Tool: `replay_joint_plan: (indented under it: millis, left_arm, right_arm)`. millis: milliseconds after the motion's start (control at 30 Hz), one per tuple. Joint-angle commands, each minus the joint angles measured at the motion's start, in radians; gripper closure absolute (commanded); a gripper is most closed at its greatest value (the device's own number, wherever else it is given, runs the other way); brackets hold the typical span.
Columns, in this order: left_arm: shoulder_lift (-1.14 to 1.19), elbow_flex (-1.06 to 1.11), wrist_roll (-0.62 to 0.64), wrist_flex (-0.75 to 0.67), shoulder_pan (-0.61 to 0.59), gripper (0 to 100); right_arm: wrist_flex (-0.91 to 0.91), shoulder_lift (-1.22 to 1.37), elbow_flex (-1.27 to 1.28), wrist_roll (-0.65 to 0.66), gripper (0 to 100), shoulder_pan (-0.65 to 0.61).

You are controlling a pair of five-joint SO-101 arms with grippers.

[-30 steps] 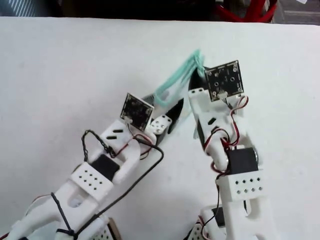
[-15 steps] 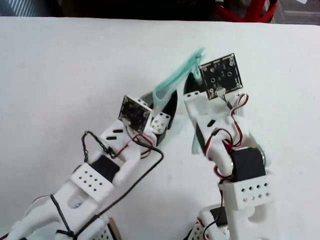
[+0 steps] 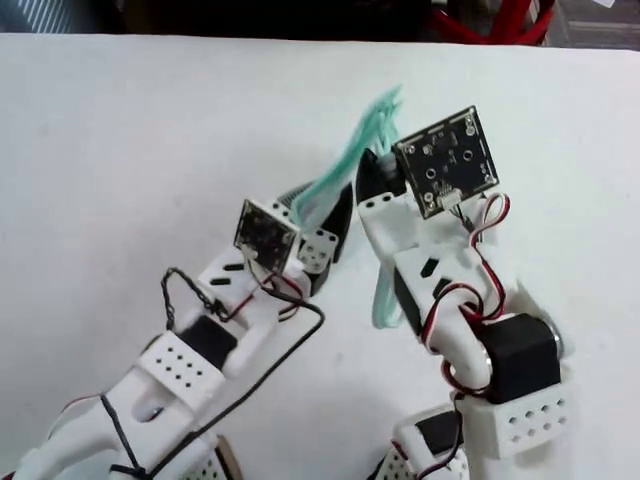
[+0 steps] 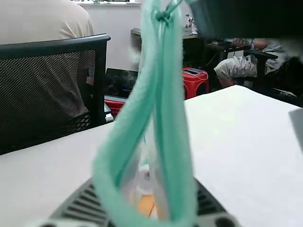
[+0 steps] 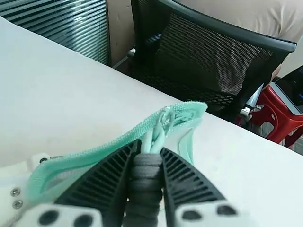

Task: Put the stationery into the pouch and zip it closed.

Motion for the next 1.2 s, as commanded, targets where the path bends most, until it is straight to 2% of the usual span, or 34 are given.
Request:
replay_joint_plan:
  millis: [0, 167, 300, 500, 633, 700, 767, 867, 1167]
  left_arm:
    - [0.007, -0.011, 0.011, 0.037, -0.016, 98]
    - [0.005, -0.011, 0.011, 0.041, -0.018, 98]
    - [-0.048, -0.005, 0.011, 0.046, -0.022, 98]
    - [-0.297, -0.011, -0.026, 0.295, -0.015, 98]
    - [-0.447, -0.003, -0.055, 0.388, 0.001, 97]
    - [-0.486, 0.020, -0.054, 0.393, 0.002, 94]
    - [-0.498, 0.057, -0.038, 0.371, 0.024, 87]
    - [-0.496, 0.097, 0.066, 0.364, 0.070, 79]
    - [-0.496, 0.106, 0.029, 0.362, 0.093, 82]
  right_arm:
    - [0.004, -0.021, -0.038, 0.012, 97.8, 0.019]
    - [-0.041, -0.021, 0.087, 0.114, 97.8, 0.085]
    - [-0.104, -0.021, 0.155, 0.117, 97.8, 0.166]
    - [-0.185, -0.021, 0.258, 0.124, 97.8, 0.209]
    - [-0.236, -0.021, 0.321, 0.124, 97.8, 0.206]
    - [-0.245, -0.021, 0.330, 0.124, 97.8, 0.205]
    - [-0.245, -0.021, 0.331, 0.123, 97.8, 0.205]
    - [-0.245, -0.021, 0.331, 0.120, 97.8, 0.205]
    - [-0.245, -0.019, 0.328, 0.118, 97.8, 0.213]
